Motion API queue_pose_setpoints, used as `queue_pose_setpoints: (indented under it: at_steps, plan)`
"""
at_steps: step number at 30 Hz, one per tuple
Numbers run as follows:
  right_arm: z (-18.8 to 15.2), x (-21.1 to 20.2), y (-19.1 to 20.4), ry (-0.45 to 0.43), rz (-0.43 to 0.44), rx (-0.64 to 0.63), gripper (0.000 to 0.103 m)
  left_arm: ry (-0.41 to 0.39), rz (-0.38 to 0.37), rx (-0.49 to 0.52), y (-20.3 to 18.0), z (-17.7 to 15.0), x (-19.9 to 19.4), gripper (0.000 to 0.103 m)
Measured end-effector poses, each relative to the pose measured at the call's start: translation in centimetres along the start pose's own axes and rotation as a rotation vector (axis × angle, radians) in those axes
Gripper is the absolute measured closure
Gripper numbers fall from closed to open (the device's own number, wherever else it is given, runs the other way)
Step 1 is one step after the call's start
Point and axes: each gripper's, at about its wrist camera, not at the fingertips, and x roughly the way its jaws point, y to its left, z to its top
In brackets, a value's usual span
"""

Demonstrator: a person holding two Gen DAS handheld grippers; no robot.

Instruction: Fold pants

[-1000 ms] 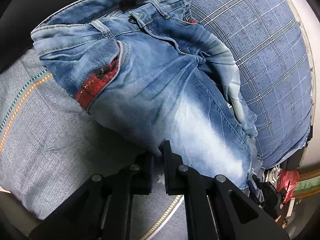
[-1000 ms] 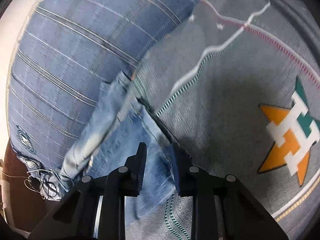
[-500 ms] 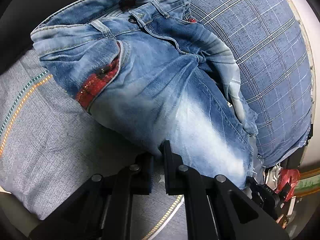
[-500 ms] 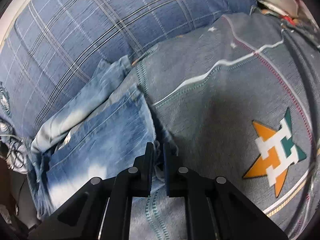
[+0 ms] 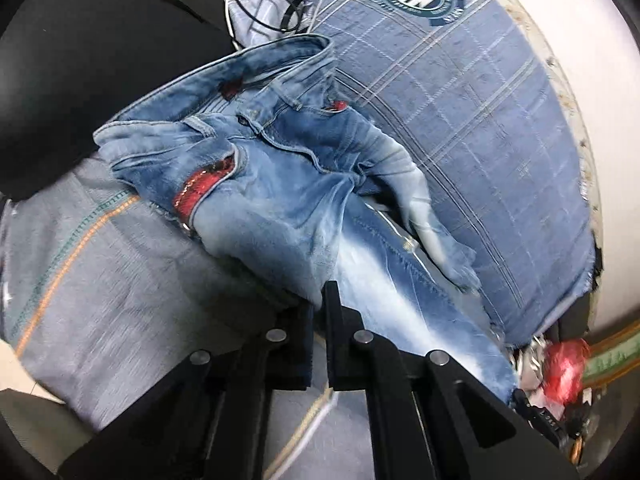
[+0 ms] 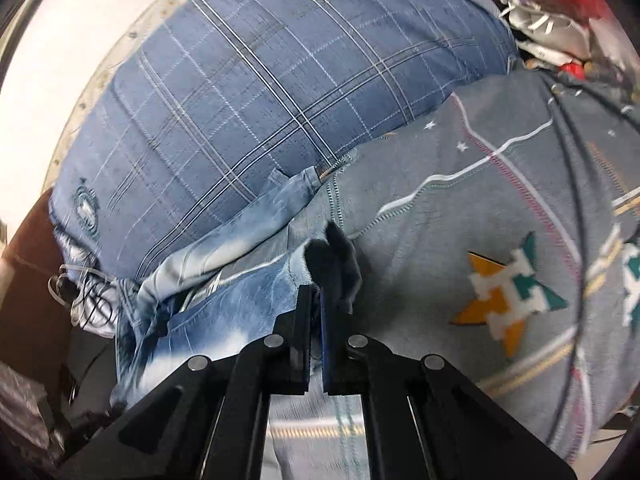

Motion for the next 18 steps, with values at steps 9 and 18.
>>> queue_pose_setpoints:
  at_steps: [9,18]
  plan:
    - [-3.7,-3.5,-4.5,0.094,-0.096,-0.053,0.102,0.091,0.053,0.189,1.1,-5.4,-1.8,0.099]
    - [-2.1,-5.2,-3.6,0.046,0.024,-0.036,0.043,0.056,0.082,0.185,0.5,-4.0,-2.9,0.048]
